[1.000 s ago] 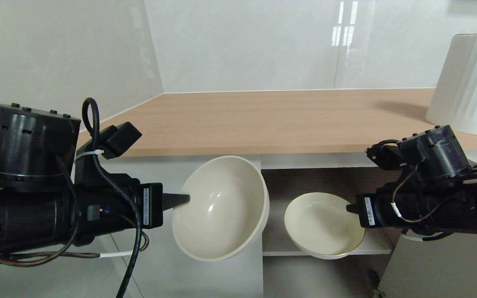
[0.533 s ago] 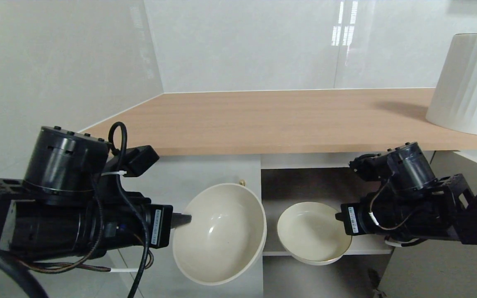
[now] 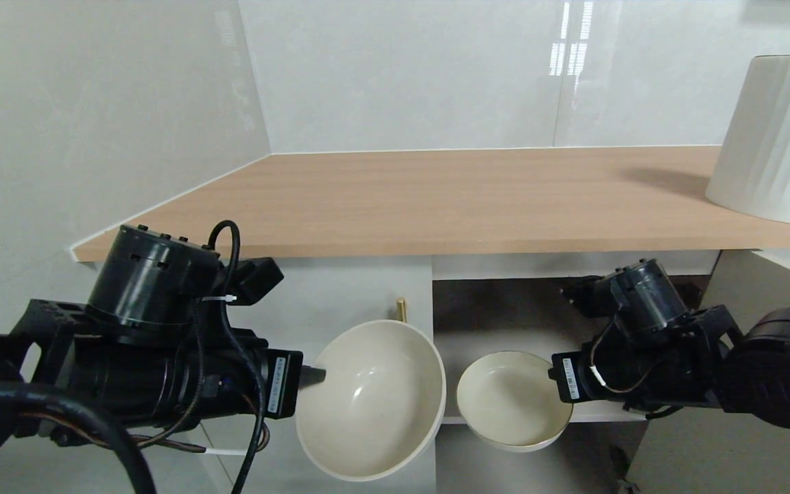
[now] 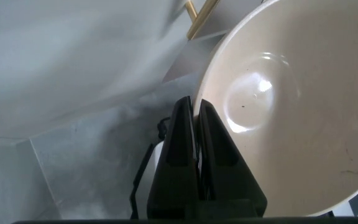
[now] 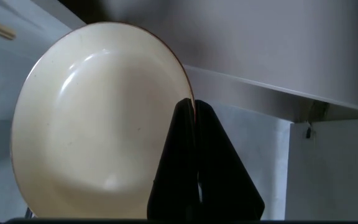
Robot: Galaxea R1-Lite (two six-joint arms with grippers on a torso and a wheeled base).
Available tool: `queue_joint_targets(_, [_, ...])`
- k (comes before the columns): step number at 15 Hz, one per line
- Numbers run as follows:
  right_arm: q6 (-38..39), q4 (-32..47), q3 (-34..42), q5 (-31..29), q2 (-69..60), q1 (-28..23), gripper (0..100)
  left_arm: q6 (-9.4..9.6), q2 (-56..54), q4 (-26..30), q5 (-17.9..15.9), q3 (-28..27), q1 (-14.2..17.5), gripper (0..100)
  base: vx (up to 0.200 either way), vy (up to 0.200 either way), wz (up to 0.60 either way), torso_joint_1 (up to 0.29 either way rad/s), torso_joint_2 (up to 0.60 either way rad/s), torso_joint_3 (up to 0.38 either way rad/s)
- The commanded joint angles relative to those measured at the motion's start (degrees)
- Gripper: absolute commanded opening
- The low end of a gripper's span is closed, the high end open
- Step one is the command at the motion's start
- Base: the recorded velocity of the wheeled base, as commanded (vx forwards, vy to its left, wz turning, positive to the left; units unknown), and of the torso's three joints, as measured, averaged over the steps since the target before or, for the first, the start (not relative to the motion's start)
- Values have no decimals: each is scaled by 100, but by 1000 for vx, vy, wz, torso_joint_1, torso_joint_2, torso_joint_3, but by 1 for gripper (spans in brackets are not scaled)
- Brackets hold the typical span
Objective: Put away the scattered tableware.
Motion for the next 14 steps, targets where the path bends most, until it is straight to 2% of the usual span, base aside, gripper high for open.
queue_joint_targets(1, [1,-44,-32,-3,299,1,0,-1,46,-1,-1,-3,1,0,0,0,0,0,0,0])
queue_joint_targets(9, [-122,-44,-252,14,1530,19,0,-1,54,-1,-1,-3,-52,0,0,0,0,0,0,0])
queue_joint_targets(14, [186,-246,-604,-21,2180,10,0,-1,63,-1,-1,-3,-78,0,0,0,0,0,0,0])
